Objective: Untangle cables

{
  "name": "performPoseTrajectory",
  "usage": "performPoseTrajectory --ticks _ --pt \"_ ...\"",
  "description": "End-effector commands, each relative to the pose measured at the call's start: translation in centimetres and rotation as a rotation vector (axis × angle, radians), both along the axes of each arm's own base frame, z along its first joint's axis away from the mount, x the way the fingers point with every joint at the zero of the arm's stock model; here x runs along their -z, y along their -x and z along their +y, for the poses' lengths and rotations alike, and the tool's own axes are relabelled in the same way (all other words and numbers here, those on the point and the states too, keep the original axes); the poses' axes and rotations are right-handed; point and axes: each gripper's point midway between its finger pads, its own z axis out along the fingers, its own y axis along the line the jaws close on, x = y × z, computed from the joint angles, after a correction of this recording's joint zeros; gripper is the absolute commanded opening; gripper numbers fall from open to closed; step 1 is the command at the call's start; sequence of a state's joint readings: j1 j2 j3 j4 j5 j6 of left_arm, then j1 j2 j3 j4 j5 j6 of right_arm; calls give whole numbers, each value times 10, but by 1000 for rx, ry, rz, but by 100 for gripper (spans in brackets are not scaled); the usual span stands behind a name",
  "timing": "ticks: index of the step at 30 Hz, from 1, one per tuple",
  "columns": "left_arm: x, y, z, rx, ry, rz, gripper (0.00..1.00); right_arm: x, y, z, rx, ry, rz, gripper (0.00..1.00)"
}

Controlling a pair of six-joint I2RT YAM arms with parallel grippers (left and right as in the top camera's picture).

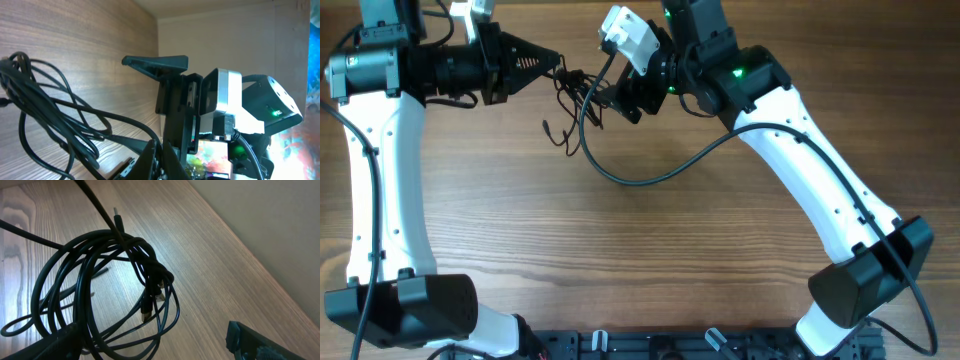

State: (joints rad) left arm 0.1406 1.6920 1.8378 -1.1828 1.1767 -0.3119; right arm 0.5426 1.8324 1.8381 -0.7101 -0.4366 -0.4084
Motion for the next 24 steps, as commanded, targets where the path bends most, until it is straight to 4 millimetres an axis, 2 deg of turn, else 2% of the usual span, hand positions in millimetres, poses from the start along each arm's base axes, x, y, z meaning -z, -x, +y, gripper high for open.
performPoseTrajectory --ticks 1,7,14,24 --pt "-16 3 6 -6 19 -59 4 -3 4 3 8 -24 28 93" --pt "-14 -3 27 -70 6 -47 4 -5 7 6 -9 -42 40 93" --pt "-14 -3 27 -72 8 -44 4 -5 11 12 -42 -71 63 91" --pt "-14 -3 27 -72 8 -44 4 37 13 34 -56 -38 159 88"
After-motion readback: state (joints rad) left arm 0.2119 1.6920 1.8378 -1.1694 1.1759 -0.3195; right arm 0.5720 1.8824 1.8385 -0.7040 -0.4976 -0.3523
